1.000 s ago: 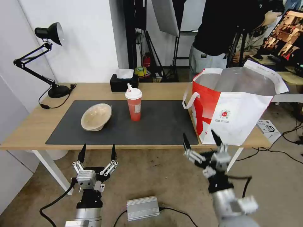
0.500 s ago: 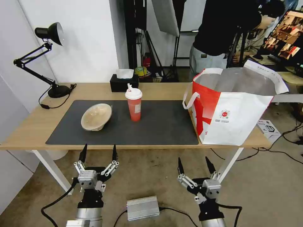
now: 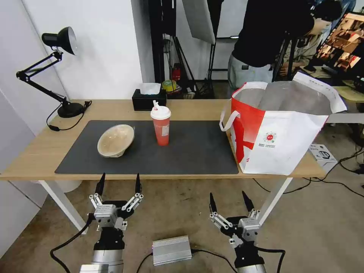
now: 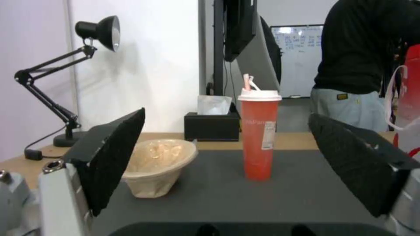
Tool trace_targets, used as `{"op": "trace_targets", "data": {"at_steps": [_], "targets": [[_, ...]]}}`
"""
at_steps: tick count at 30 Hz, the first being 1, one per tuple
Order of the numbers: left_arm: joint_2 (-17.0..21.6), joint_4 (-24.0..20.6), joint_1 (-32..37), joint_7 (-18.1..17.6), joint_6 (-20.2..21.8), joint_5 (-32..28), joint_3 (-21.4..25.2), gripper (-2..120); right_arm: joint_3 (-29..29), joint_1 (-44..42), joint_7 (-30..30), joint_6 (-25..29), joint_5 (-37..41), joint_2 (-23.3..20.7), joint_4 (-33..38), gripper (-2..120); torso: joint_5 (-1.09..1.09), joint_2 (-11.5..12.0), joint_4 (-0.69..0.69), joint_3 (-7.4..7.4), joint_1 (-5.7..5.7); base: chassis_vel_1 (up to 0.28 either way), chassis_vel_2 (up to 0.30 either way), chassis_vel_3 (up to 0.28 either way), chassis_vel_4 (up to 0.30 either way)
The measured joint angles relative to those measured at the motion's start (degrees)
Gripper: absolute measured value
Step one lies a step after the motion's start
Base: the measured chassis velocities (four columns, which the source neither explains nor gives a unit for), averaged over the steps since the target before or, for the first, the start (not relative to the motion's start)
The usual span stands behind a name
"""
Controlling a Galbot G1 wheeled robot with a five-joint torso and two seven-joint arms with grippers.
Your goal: Pick up the trash from the table and place it into the takeout bag.
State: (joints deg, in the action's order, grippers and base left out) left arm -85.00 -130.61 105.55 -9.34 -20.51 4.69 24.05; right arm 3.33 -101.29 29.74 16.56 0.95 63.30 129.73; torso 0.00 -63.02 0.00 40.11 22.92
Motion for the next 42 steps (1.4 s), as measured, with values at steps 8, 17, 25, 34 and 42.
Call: {"op": "trace_targets", "data": {"at_steps": [8, 17, 25, 34, 42], "targets": [[-0.15, -0.06, 0.23, 0.04, -0.02, 0.12, 0.01, 100, 0.25, 0.48, 0.13, 0.34, -0.22, 0.38, 0.51, 100, 0.00, 0.00, 0.00, 0.00, 0.00, 0.000, 0.000, 0.000, 0.000], [-0.20, -0.22, 0.49, 0.08, -0.06, 0.37, -0.13, 100, 0.36, 0.55, 0.38, 0.54, -0.34, 0.75, 0.83, 100, 0.00, 0.00, 0.00, 0.00, 0.00, 0.000, 0.000, 0.000, 0.000], [-0.54, -0.40, 0.73, 0.09, -0.14, 0.57, -0.17, 100, 0.28, 0.43, 0.34, 0.77, -0.83, 1.08, 1.48, 100, 0.00, 0.00, 0.00, 0.00, 0.00, 0.000, 0.000, 0.000, 0.000], [-0.85, -0.57, 1.14, 0.09, -0.39, 0.86, -0.21, 100, 0.33, 0.72, 0.15, 1.31, -1.26, 1.22, 1.93, 100, 0.00, 0.00, 0.00, 0.00, 0.00, 0.000, 0.000, 0.000, 0.000], [-1.04, -0.46, 1.25, 0.09, -0.53, 1.30, -0.55, 100, 0.37, 1.61, -1.06, 1.53, -0.61, 1.22, 2.56, 100, 0.00, 0.00, 0.00, 0.00, 0.00, 0.000, 0.000, 0.000, 0.000]]}}
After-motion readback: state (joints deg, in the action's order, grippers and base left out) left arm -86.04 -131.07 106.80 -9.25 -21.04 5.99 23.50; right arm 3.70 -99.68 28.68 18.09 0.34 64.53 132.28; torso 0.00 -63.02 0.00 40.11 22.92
